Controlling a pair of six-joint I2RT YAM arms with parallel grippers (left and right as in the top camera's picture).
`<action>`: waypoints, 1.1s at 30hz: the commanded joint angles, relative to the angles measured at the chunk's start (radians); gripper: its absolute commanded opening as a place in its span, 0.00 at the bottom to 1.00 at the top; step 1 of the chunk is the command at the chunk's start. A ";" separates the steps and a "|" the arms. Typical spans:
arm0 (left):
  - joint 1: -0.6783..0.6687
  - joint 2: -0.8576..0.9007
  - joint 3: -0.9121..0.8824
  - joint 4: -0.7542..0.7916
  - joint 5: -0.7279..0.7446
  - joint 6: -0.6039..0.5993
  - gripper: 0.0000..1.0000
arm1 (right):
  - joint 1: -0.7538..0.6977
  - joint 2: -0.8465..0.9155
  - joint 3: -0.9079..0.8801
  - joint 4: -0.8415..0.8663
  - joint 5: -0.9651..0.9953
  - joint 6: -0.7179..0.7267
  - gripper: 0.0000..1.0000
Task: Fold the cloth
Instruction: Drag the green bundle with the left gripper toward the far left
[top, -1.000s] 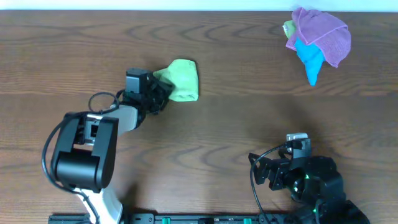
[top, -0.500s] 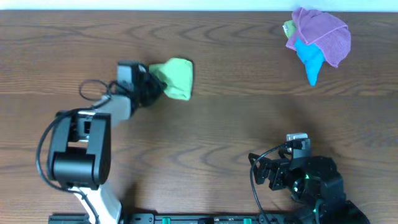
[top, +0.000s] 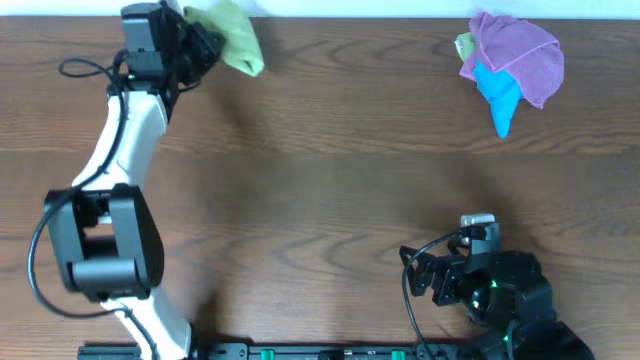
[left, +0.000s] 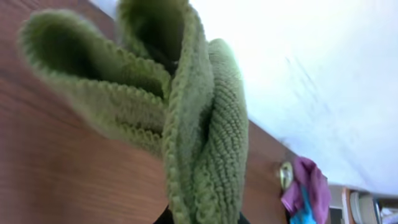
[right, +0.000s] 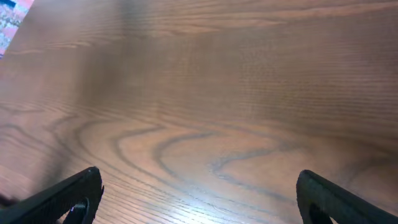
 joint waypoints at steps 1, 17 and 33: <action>0.028 0.103 0.034 -0.007 0.053 0.027 0.06 | -0.010 -0.005 -0.002 0.002 -0.001 0.018 0.99; 0.148 0.255 0.039 -0.163 0.077 0.142 0.06 | -0.010 -0.005 -0.002 0.002 -0.001 0.018 0.99; 0.187 0.254 0.039 -0.206 0.082 0.181 0.96 | -0.010 -0.005 -0.002 0.002 -0.001 0.018 0.99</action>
